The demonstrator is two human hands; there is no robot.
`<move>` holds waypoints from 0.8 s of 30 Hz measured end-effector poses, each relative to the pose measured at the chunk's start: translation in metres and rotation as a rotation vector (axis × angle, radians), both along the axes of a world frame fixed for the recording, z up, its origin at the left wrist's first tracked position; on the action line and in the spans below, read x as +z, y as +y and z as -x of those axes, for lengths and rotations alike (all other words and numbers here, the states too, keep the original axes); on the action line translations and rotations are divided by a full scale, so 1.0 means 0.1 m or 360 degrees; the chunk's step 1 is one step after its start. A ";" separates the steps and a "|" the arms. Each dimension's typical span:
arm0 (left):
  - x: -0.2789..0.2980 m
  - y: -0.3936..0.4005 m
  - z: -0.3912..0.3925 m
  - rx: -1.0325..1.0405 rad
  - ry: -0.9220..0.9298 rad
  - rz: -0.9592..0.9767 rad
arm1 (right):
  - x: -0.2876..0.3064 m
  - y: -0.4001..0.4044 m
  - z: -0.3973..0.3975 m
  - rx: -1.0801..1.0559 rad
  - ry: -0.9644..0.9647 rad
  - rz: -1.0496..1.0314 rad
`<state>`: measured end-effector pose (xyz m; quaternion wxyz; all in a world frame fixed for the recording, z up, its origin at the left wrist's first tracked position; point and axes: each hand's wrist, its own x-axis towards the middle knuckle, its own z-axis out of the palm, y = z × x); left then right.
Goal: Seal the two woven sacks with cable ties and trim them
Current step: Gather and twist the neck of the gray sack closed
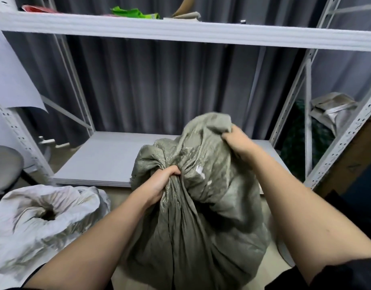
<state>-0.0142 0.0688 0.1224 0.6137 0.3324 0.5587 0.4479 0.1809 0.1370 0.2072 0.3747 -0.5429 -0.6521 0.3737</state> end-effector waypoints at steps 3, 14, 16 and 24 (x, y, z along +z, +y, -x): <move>0.04 -0.02 -0.05 -0.0287 0.0142 -0.0011 | 0.40 0.11 0.22 0.0006 -0.0273 -0.0498; 0.00 0.04 -0.25 -0.0097 0.0216 -0.0133 | 0.90 -0.13 0.82 0.0635 -0.0354 -0.0690; 0.00 0.03 -0.23 -0.0023 0.0076 -0.0126 | 0.87 -0.06 0.69 0.0564 -0.0711 -0.0701; -0.07 0.11 -0.13 0.0376 -0.0183 -0.0005 | 0.18 -0.03 -0.09 -0.0793 -0.0497 -0.0158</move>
